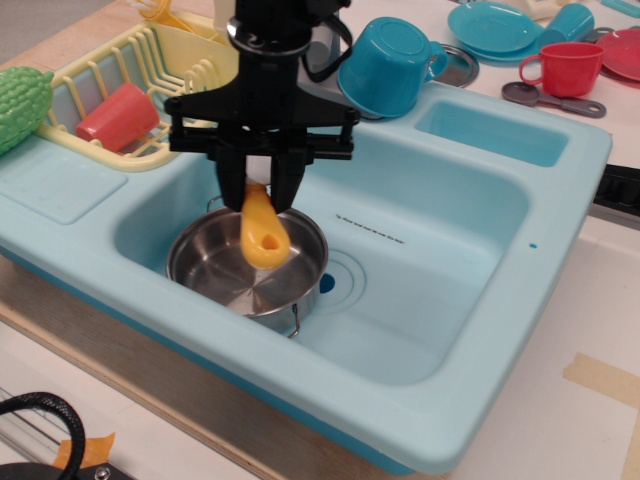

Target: Put knife in pot or pan

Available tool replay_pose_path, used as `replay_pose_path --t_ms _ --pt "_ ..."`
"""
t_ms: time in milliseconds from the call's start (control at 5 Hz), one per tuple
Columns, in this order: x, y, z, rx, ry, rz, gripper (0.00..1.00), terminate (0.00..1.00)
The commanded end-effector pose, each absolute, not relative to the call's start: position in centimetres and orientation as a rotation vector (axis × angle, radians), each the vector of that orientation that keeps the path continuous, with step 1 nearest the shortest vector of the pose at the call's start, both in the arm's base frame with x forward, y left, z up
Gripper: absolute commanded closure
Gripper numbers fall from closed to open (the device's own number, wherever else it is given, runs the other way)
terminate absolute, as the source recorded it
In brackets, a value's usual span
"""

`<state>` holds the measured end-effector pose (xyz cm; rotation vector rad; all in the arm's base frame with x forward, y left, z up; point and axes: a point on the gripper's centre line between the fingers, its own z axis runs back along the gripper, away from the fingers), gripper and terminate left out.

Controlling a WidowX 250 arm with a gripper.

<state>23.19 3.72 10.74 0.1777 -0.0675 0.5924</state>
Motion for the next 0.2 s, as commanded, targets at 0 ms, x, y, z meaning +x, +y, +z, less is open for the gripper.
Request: replay_pose_path --t_ms 0 --pt "23.18 4.59 11.57 0.182 -0.102 0.576 0.0 1.0"
